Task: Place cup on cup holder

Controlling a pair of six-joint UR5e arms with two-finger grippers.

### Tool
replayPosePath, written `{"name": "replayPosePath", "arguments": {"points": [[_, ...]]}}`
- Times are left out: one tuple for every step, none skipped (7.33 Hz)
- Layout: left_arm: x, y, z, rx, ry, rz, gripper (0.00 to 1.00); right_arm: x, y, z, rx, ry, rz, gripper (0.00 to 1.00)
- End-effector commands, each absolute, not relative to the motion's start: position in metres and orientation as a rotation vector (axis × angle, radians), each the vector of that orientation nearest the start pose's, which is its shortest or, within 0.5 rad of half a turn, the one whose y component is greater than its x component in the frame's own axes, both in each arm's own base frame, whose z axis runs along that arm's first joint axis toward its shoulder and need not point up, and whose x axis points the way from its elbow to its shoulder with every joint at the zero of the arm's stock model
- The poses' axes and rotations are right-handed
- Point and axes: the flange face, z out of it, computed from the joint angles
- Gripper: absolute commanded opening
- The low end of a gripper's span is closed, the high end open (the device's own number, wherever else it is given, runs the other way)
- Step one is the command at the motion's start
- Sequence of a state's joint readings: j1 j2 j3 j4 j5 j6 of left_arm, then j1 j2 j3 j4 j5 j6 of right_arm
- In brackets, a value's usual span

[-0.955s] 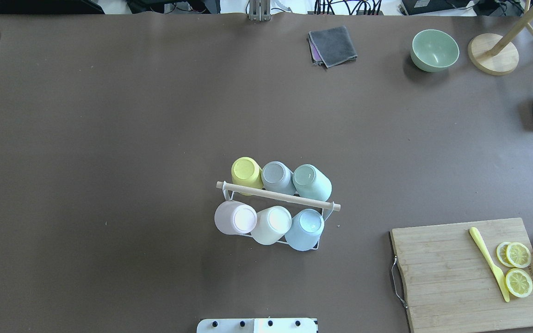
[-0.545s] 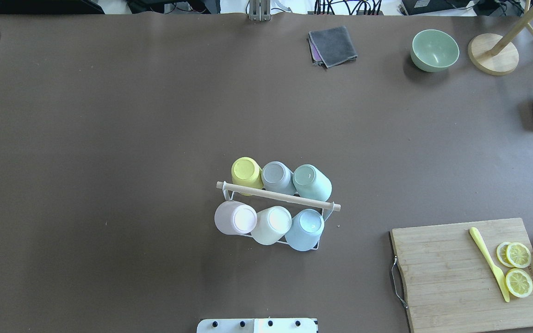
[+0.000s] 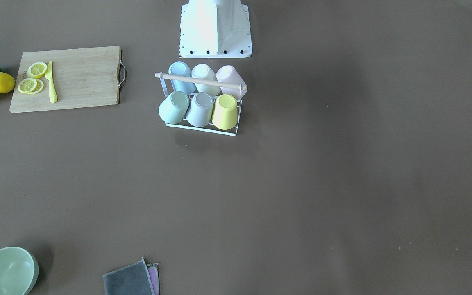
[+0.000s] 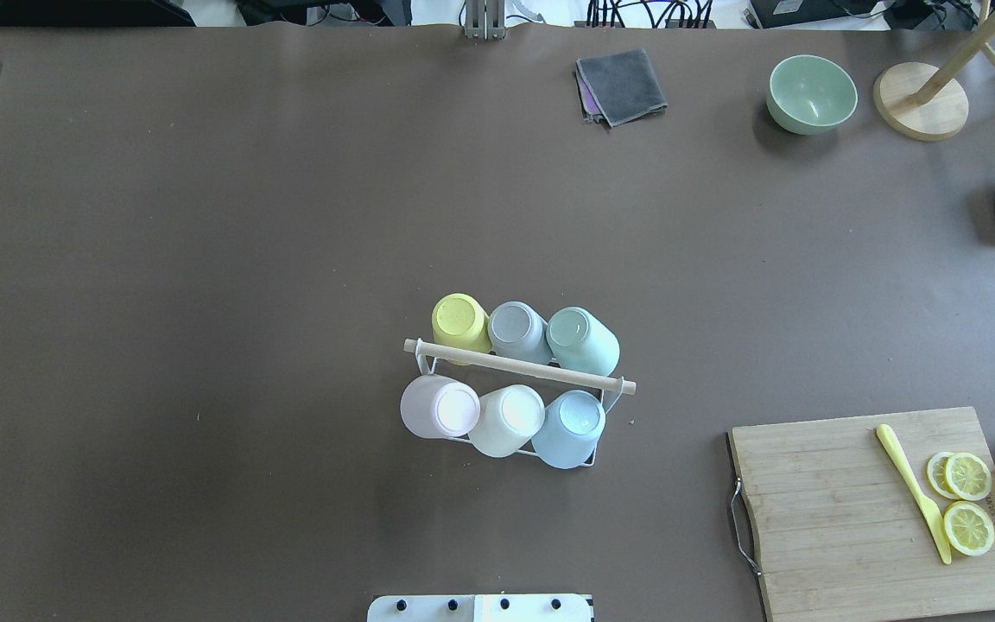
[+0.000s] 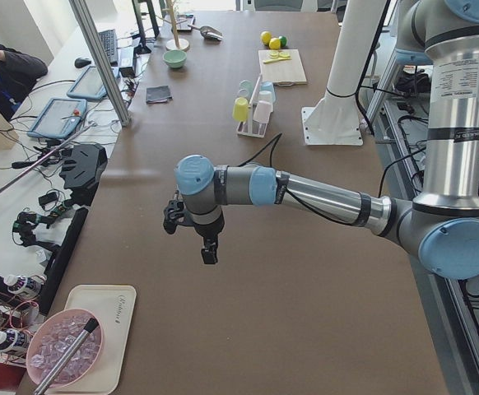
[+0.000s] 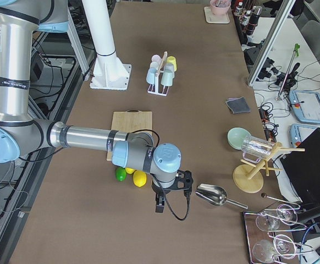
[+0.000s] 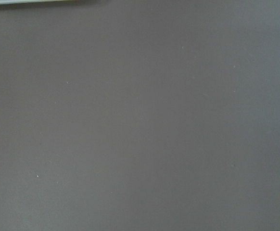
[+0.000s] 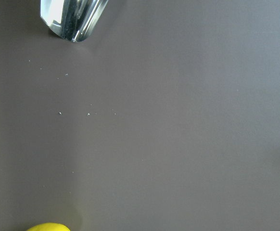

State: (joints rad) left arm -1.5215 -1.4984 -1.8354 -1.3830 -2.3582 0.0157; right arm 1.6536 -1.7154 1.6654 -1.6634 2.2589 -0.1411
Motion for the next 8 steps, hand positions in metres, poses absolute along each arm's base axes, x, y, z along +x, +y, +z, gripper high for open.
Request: {"name": "replayPosePath", "arguments": {"points": [[-0.043, -0.422, 0.610, 0.024, 0.789, 0.069, 0.98, 0.105, -0.411, 0.693, -0.057, -0.697, -0.008, 1.00], [-0.043, -0.422, 0.610, 0.024, 0.789, 0.068, 0.98, 0.104, -0.411, 0.693, -0.056, -0.698, -0.008, 1.00], [-0.041, -0.422, 0.608, 0.025, 0.789, 0.070, 0.98, 0.104, -0.411, 0.693, -0.056, -0.698, -0.008, 1.00], [-0.042, -0.423, 0.608, 0.028, 0.789, 0.071, 0.98, 0.104, -0.412, 0.693, -0.055, -0.698, -0.008, 1.00], [-0.041, -0.425, 0.605, 0.035, 0.789, 0.075, 0.98, 0.104, -0.413, 0.691, -0.052, -0.698, -0.009, 1.00], [-0.041, -0.426, 0.604, 0.039, 0.789, 0.077, 0.98, 0.105, -0.413, 0.689, -0.048, -0.696, -0.011, 1.00], [-0.041, -0.429, 0.600, 0.048, 0.790, 0.081, 0.98, 0.105, -0.413, 0.688, -0.045, -0.697, -0.012, 1.00], [-0.041, -0.430, 0.600, 0.048, 0.790, 0.081, 0.98, 0.105, -0.414, 0.686, -0.041, -0.694, -0.012, 1.00]]}}
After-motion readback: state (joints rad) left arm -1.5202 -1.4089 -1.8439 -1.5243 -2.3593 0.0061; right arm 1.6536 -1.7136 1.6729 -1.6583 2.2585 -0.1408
